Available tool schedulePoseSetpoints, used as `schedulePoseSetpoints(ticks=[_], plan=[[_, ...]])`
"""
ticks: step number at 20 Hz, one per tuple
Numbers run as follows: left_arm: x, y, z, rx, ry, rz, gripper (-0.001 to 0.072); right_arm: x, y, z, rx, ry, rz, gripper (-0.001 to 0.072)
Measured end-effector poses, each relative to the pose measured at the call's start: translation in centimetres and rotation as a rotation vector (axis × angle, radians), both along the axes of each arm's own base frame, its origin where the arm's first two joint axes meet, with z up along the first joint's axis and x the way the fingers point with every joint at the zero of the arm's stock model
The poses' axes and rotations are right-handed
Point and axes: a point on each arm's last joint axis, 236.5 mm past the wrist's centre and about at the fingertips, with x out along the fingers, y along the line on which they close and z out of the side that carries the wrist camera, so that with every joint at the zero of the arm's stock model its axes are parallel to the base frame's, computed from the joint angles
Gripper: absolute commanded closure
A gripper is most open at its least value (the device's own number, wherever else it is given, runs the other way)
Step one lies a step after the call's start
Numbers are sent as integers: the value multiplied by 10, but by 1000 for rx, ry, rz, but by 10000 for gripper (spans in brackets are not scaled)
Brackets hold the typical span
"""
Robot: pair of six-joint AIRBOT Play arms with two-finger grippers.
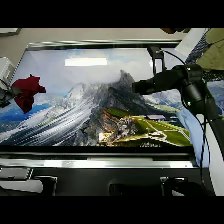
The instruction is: Fold the clothes and pants, and hang the long-sleeved shirts on hangers.
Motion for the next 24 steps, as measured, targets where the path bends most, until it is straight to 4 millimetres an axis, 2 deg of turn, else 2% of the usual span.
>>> schedulePoseSetpoints(ticks=[2,3,5,6,7,9,11,13,14,18,21,24], plan=[[19,7,-24,-4,-45,4,-13,0,0,0,0,0,0,680],[26,9,-34,-12,-66,13,73,0,0,0,0,0,0,680],[35,12,-54,-35,-86,43,320,0,0,0,0,0,0,680],[37,11,-62,-52,-85,55,610,0,0,0,0,0,0,680],[39,10,-66,-68,-83,62,694,0,0,0,0,0,0,680],[38,2,-67,-103,-53,45,696,0,0,0,0,0,0,680],[41,-17,-56,-162,-34,-5,697,0,0,0,0,0,0,680],[43,-53,-34,-245,-30,-78,697,0,0,0,0,0,0,680],[43,-77,-20,-287,-32,-128,696,0,0,0,0,0,0,680],[32,-203,35,-427,-4,-386,695,0,0,0,0,0,0,680],[2,-306,51,-500,87,-595,695,0,0,0,0,0,0,680],[-40,-399,52,-533,190,-784,695,0,0,0,0,0,0,680]])
